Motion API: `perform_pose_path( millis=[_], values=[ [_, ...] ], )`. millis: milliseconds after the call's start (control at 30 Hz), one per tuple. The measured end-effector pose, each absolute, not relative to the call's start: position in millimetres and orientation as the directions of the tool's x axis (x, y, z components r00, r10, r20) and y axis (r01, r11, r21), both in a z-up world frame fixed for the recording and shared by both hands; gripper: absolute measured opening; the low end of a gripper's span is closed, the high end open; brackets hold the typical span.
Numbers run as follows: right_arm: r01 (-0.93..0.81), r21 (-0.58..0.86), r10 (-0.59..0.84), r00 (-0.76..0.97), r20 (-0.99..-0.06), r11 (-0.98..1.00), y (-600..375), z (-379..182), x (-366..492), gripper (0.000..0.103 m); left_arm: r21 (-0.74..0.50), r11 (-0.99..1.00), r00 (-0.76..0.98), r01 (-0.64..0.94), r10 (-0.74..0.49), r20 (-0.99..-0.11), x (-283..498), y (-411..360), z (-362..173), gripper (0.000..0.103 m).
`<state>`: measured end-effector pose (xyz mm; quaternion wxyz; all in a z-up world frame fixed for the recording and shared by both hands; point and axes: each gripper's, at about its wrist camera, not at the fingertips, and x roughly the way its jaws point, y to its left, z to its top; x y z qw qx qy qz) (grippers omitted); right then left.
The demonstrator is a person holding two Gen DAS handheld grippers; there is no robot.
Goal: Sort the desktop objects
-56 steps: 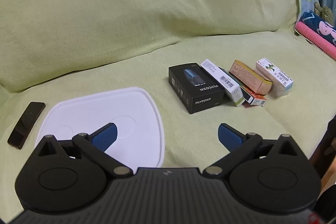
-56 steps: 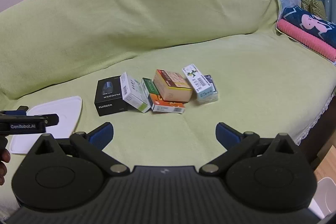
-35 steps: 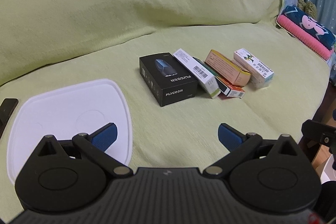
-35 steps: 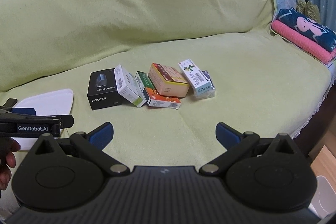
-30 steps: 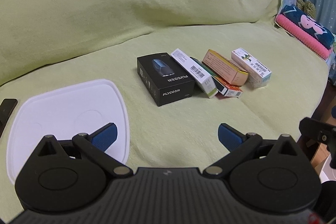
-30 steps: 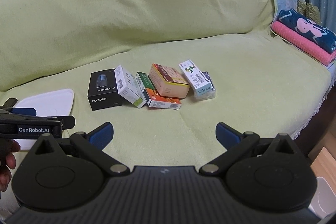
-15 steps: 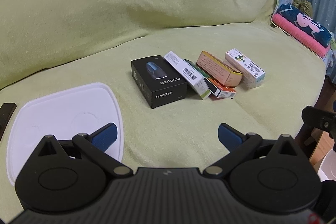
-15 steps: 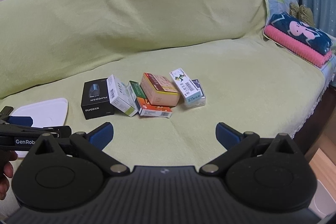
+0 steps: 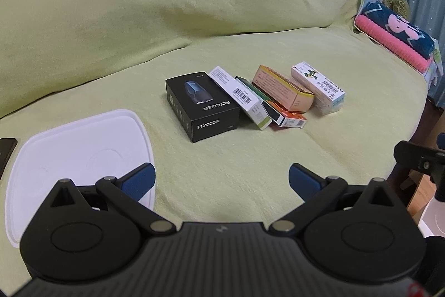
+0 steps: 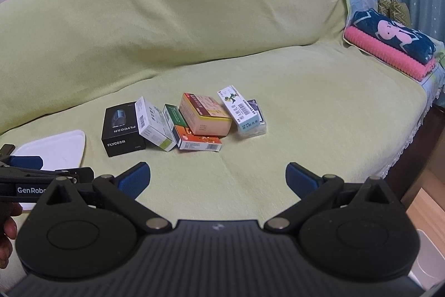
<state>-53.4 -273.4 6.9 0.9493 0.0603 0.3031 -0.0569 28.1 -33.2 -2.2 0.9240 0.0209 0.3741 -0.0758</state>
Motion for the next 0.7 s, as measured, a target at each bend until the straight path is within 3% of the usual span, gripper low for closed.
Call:
perform_pose_path(
  millis=[700],
  values=[
    [0.156,0.094,-0.069,0.796,-0.601,0.983,-277.9,-0.7,-54.0,0.103,-0.016,0.987,0.696,0.161,-0.125,-0.707,26.6,-37.3,-6.3,0.103]
  ],
)
